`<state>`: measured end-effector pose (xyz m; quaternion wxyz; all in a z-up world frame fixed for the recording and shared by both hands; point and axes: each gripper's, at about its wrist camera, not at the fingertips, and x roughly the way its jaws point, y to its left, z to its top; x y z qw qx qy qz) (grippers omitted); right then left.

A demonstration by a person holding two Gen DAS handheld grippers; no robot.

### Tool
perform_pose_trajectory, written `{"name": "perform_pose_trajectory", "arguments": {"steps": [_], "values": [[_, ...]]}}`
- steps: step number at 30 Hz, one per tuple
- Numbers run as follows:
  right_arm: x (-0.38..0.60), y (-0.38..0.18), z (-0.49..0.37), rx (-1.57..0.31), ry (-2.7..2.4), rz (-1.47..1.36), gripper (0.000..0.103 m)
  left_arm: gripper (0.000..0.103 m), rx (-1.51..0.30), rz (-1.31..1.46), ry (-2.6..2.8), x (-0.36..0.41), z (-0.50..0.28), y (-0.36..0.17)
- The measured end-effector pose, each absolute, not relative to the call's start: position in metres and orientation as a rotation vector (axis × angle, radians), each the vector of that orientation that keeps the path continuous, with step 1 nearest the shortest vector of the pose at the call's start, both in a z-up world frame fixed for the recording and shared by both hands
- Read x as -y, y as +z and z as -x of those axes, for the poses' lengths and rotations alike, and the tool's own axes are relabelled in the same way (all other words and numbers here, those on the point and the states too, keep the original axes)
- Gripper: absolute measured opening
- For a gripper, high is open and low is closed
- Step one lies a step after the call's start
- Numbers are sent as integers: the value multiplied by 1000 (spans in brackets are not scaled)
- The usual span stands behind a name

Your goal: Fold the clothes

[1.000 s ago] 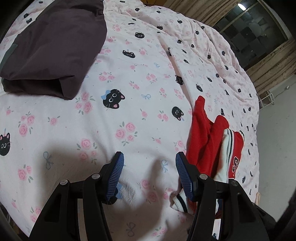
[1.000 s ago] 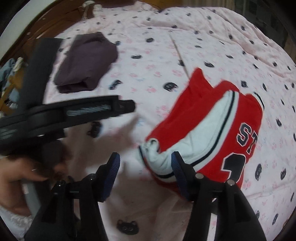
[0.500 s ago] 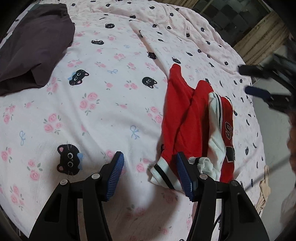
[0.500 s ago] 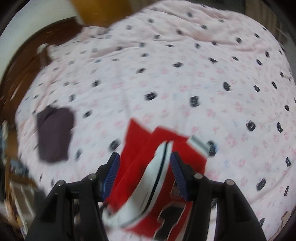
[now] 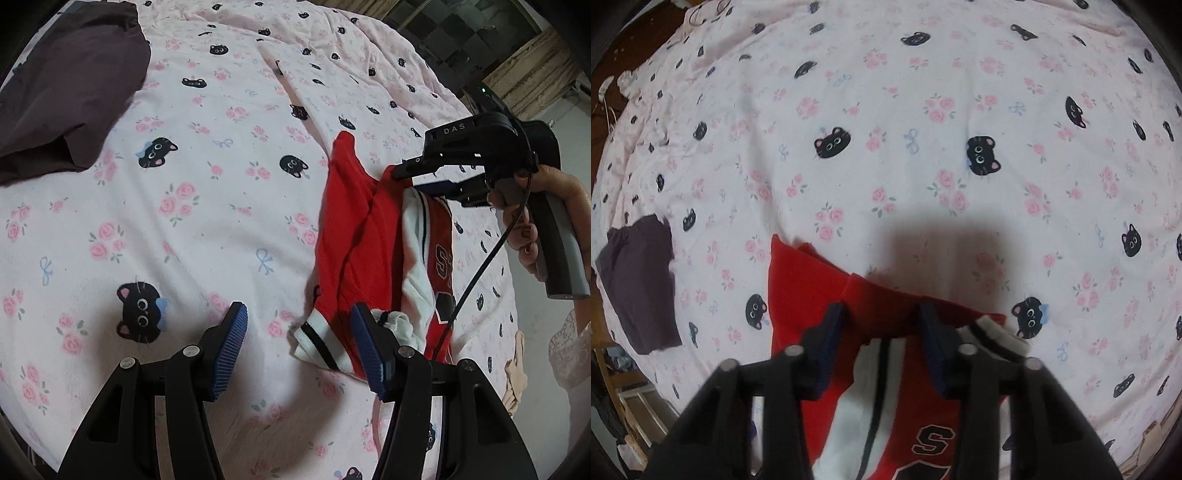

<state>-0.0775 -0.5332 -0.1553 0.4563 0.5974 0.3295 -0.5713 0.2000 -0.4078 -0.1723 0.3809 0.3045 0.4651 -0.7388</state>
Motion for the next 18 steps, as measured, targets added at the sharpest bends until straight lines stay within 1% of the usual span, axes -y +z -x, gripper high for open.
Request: {"name": "perform_pose_trajectory", "arguments": {"steps": [2, 4, 5, 6, 9, 18], "values": [[534, -155, 74, -838, -1411, -1464, 31, 53, -1186, -778, -1886, 406, -200, -172], [536, -154, 71, -861, -1417, -1454, 20, 53, -1185, -779, -1886, 404, -200, -171], [537, -152, 69, -873, -1423, -1448, 17, 53, -1184, -779, -1886, 403, -200, -171], [538, -150, 67, -881, -1421, -1439, 13, 53, -1183, -779, -1887, 403, -200, -171], [542, -145, 61, -899, -1416, -1421, 6, 53, -1183, -783, -1889, 402, -200, -171], [556, -127, 47, -908, -1410, -1411, 6, 53, -1196, -789, -1891, 400, -204, -173]]}}
